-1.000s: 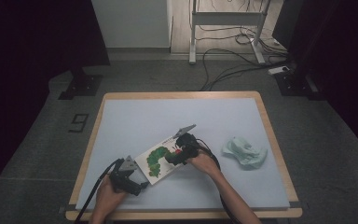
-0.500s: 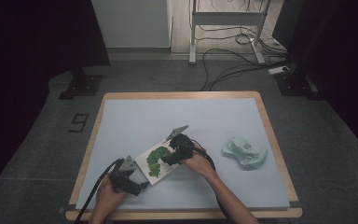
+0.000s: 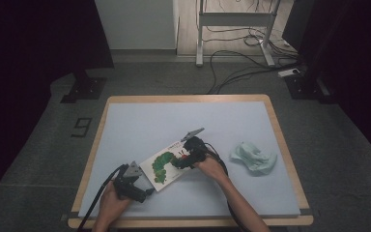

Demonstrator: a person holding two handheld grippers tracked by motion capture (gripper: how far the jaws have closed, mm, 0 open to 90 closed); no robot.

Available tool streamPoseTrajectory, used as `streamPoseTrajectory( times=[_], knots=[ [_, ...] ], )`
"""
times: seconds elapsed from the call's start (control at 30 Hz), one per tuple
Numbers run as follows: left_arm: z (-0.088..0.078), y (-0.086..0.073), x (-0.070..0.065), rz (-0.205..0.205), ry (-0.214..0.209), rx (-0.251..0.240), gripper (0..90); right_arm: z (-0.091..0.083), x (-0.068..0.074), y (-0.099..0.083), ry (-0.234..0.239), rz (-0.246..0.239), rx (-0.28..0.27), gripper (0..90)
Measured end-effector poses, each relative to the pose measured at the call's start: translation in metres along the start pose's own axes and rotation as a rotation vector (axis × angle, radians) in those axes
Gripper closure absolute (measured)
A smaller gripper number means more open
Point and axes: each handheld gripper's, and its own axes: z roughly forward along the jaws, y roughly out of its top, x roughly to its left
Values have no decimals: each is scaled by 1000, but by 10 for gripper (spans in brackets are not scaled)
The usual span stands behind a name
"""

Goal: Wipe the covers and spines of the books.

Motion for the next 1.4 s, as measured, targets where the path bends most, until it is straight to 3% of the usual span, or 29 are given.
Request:
streamPoseTrajectory(
  times=[0.17, 0.37, 0.53, 0.77, 1.2, 1.3, 1.4],
  knots=[
    [0, 0, 0, 0, 0, 0, 0, 2, 4, 3, 18, 10, 5, 40],
    [0, 0, 0, -1, 0, -1, 0, -3, 0, 4, 56, 76, -27, 54],
    [0, 0, 0, -2, -1, -2, 0, -9, 3, 7, 43, 61, -54, 53],
    [0, 0, 0, -3, -1, -2, 0, -21, 6, 9, 63, 84, -94, 54],
    [0, 0, 0, 1, -1, 1, 0, -28, 9, 4, 63, 102, -97, 56],
    [0, 0, 0, -2, -1, -2, 0, -29, 10, 2, 98, 117, -86, 71],
    [0, 0, 0, -2, -1, -2, 0, -29, 12, 2, 80, 94, -71, 77]
  ],
)
